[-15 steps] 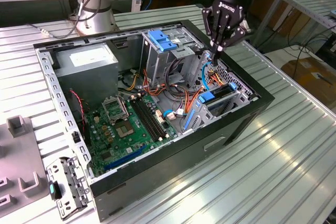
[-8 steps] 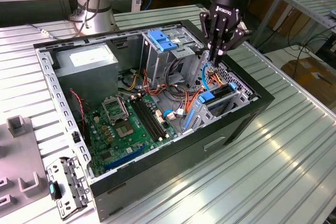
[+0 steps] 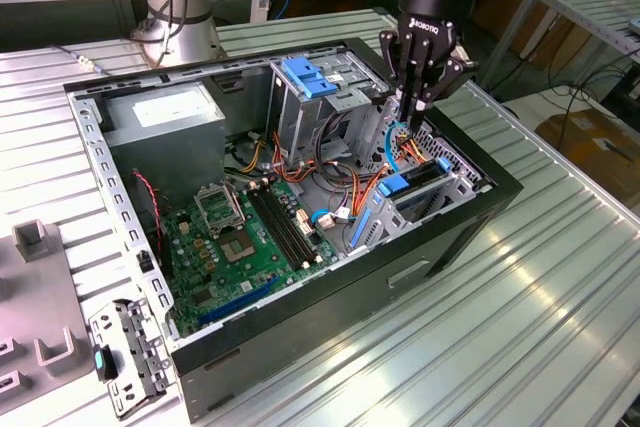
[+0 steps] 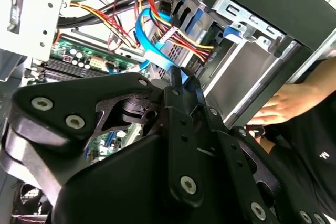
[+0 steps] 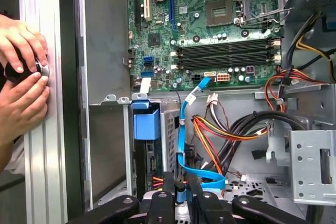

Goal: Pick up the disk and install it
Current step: 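Insert the second disk wire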

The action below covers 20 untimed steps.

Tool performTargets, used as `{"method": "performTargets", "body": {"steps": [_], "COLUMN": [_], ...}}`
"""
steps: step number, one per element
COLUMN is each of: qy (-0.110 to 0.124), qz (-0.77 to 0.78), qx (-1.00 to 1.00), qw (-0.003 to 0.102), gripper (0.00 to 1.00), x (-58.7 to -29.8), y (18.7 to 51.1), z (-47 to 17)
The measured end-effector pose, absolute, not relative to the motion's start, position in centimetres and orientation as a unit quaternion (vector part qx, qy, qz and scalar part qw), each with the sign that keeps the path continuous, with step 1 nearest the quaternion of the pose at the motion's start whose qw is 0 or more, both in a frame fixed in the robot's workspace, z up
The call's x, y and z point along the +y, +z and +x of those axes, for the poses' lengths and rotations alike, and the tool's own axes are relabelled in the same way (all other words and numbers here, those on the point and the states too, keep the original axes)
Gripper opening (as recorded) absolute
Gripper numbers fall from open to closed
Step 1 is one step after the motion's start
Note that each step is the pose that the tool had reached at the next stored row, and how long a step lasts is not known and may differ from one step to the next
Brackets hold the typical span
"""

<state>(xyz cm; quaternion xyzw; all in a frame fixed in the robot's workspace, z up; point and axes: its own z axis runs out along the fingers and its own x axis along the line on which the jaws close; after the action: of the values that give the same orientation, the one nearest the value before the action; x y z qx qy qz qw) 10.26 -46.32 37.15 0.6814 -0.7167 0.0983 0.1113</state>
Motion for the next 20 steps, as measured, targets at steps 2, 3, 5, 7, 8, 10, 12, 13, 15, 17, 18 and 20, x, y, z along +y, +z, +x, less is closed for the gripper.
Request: {"method": "performTargets", "body": {"steps": [2,3,5,7,8,10,12,13,15,17,18,20], "qy": [0.107,0.111,0.116,0.120,0.122,0.125,0.128,0.129,0.129,0.129,0.129,0.129], "qz": [0.680,0.679,0.678,0.678,0.677,0.677,0.676,0.676,0.676,0.676,0.676,0.677], "qx": [-0.715,-0.715,-0.714,-0.713,-0.713,-0.713,-0.712,-0.712,-0.712,-0.712,-0.712,-0.711], "qw": [0.120,0.124,0.128,0.132,0.134,0.137,0.139,0.140,0.140,0.140,0.140,0.140], "gripper": [0.24,0.24,0.24,0.24,0.24,0.24,0.24,0.24,0.16,0.16,0.16,0.16], "x": [-46.2,-46.1,-46.1,-46.0,-45.9,-45.9,-45.8,-45.8,-45.8,-45.9,-46.0,-46.2], "y": [36.8,36.6,36.3,36.1,36.0,35.7,35.0,35.0,35.0,34.9,34.9,34.9], "z": [10.3,10.3,10.3,10.3,10.4,10.4,10.4,10.4,10.4,10.4,10.4,10.3]}}
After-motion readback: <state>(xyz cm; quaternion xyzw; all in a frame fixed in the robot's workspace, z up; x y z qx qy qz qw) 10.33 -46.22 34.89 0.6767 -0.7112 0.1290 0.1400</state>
